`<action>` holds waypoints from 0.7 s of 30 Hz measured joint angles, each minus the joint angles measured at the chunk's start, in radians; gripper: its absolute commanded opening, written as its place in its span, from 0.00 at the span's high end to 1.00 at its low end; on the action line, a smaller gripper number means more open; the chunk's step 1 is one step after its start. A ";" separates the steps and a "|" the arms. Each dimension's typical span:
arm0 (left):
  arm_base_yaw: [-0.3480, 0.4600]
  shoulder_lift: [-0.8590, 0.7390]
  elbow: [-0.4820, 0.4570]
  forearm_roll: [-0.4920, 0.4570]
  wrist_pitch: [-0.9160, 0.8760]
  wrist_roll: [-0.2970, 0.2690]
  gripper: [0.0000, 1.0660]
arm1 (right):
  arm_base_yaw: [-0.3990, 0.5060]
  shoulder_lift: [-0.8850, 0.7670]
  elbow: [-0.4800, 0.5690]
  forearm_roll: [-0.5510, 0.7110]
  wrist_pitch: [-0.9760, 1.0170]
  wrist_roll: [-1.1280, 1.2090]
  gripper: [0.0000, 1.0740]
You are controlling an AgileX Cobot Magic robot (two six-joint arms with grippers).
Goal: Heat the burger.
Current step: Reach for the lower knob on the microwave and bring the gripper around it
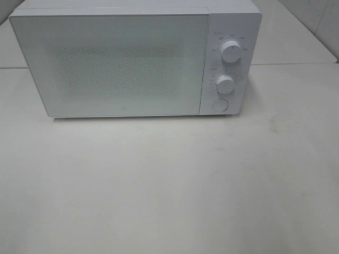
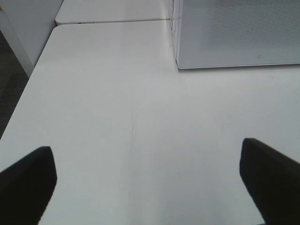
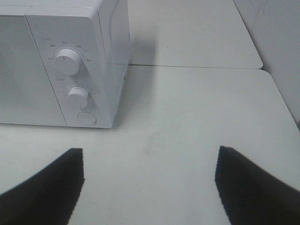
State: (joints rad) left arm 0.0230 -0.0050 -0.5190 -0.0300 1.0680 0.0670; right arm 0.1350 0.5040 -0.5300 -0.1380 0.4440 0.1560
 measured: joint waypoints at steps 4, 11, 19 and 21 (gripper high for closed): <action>0.000 0.000 0.000 0.000 0.000 0.000 0.06 | 0.000 0.053 0.000 0.000 -0.058 0.000 0.29; 0.000 0.000 0.000 0.000 0.000 0.000 0.06 | 0.000 0.151 0.000 0.000 -0.162 0.000 0.29; 0.000 0.000 0.000 0.000 0.000 0.000 0.06 | 0.000 0.249 0.003 0.000 -0.307 0.000 0.29; 0.000 0.000 0.000 0.000 0.000 0.000 0.06 | 0.000 0.284 0.036 0.000 -0.422 0.000 0.29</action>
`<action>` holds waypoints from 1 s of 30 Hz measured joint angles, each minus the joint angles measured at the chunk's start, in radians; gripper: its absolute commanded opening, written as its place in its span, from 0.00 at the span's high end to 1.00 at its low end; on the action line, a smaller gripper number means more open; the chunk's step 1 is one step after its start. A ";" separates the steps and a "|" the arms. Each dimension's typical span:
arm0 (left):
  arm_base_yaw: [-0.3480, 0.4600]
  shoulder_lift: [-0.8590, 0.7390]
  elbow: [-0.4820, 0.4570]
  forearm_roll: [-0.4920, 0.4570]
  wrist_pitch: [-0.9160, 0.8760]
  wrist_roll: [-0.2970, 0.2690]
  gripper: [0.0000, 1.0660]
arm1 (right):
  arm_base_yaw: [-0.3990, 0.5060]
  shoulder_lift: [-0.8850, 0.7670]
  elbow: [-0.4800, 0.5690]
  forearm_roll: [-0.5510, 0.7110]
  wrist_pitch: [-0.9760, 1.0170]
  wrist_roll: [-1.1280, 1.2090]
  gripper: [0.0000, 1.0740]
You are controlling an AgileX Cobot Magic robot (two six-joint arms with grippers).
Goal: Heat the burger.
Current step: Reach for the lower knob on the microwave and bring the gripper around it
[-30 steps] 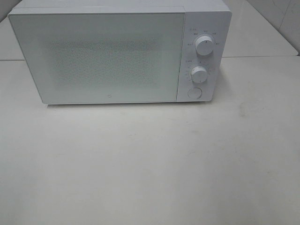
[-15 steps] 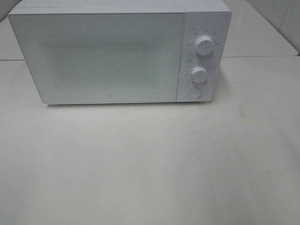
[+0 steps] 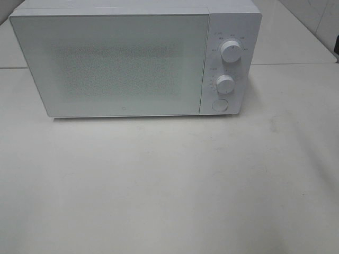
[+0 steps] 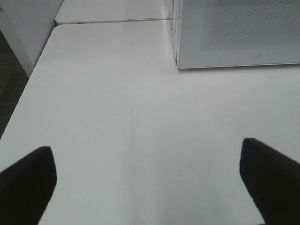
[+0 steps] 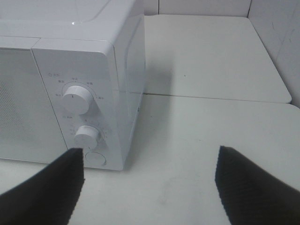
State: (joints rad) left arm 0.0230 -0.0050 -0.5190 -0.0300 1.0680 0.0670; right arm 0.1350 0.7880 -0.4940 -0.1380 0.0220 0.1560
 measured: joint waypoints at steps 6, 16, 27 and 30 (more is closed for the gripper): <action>0.000 0.000 0.000 0.000 0.000 0.000 0.06 | 0.000 0.071 0.086 0.000 -0.194 0.000 0.29; 0.000 0.000 0.000 0.000 0.000 0.000 0.06 | 0.000 0.273 0.142 0.064 -0.549 -0.105 0.29; 0.000 0.000 0.000 0.000 0.000 0.000 0.06 | 0.000 0.408 0.239 0.320 -0.824 -0.254 0.29; 0.000 0.000 0.000 0.000 0.000 0.000 0.06 | 0.028 0.419 0.255 0.392 -0.851 -0.265 0.29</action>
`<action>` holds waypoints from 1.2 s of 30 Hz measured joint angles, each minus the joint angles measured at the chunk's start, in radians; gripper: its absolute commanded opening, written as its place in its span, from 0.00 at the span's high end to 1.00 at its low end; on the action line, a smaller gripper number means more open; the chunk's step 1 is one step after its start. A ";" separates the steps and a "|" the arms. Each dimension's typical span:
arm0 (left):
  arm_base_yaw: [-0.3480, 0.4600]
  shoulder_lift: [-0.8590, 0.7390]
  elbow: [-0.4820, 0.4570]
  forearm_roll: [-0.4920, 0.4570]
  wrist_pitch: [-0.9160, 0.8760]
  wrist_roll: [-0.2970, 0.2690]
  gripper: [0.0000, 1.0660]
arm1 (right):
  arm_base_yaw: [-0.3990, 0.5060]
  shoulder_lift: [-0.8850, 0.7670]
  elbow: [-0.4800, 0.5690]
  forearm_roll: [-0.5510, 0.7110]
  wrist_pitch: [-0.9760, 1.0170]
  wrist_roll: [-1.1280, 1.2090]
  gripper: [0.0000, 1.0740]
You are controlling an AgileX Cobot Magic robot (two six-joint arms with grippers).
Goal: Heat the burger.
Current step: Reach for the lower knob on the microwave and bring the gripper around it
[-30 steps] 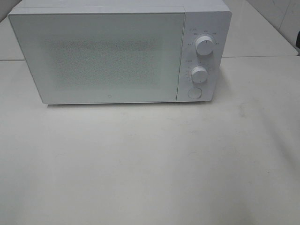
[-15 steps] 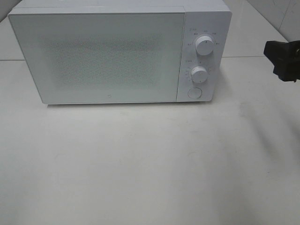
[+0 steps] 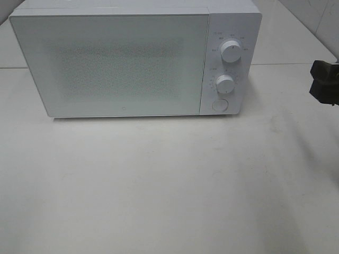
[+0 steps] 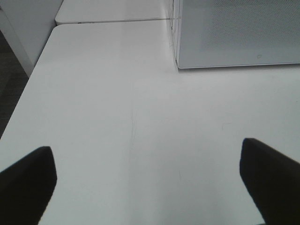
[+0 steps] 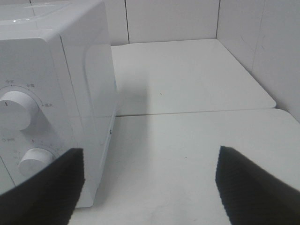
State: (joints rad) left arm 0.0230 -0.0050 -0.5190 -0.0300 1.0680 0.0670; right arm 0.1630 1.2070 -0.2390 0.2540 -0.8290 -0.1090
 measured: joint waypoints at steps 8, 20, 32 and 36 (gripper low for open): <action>0.000 0.000 0.000 0.000 0.000 0.000 0.06 | 0.187 0.066 0.013 0.213 -0.100 -0.158 0.29; 0.000 0.000 0.000 0.000 0.000 0.000 0.06 | 0.472 0.263 0.012 0.506 -0.341 -0.229 0.29; 0.000 0.000 0.000 0.000 0.000 0.000 0.06 | 0.672 0.412 -0.077 0.719 -0.378 -0.263 0.29; 0.000 0.000 0.000 0.000 0.000 0.000 0.06 | 0.693 0.428 -0.104 0.728 -0.381 -0.282 0.29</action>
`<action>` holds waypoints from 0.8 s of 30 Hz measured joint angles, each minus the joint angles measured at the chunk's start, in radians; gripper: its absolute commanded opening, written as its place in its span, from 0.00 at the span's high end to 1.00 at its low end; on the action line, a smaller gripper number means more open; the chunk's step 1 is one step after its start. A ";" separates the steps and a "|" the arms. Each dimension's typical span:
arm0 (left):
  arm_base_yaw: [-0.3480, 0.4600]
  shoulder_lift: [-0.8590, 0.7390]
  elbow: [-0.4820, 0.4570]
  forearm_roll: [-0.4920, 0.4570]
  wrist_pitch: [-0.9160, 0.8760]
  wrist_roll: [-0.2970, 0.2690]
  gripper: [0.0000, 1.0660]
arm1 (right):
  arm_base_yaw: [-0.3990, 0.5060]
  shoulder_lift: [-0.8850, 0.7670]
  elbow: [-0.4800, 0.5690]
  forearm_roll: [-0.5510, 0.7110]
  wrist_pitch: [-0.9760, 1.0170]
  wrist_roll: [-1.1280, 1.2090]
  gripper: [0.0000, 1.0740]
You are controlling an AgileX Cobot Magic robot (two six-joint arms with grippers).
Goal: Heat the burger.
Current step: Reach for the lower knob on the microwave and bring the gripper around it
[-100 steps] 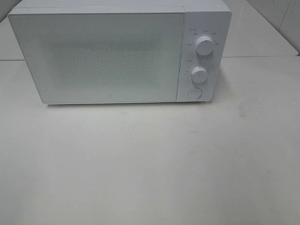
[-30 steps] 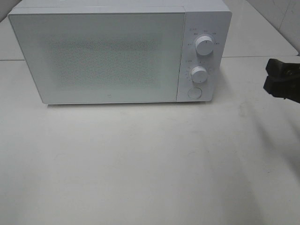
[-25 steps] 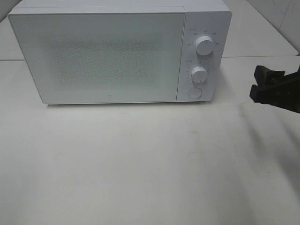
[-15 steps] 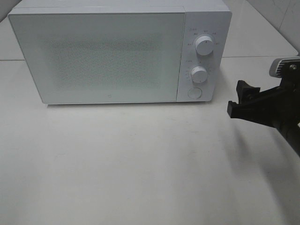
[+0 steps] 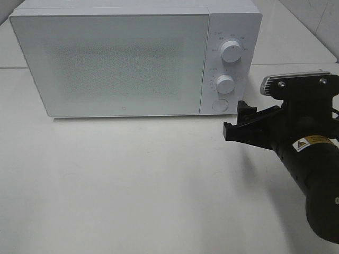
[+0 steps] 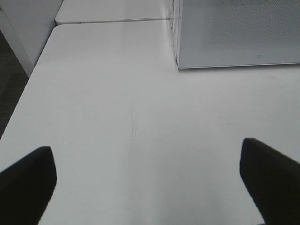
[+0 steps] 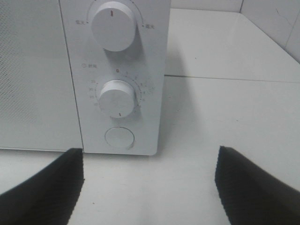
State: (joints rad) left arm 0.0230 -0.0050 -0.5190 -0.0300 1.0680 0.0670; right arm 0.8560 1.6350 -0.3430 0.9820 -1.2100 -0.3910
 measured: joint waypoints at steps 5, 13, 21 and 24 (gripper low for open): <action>0.000 0.000 0.000 0.000 0.000 0.000 0.06 | 0.011 0.002 -0.020 0.005 -0.001 -0.006 0.29; 0.000 0.000 0.000 0.000 0.000 0.000 0.06 | 0.012 0.002 -0.023 0.007 -0.001 -0.007 0.29; 0.000 0.000 0.000 0.000 0.000 0.000 0.06 | 0.012 0.040 -0.029 0.007 -0.001 -0.007 0.29; 0.000 0.000 0.000 0.000 0.000 0.000 0.06 | 0.012 0.084 -0.050 0.006 -0.001 -0.007 0.29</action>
State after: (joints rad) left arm 0.0230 -0.0050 -0.5190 -0.0300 1.0680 0.0670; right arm 0.8680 1.7190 -0.3930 0.9880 -1.2110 -0.3980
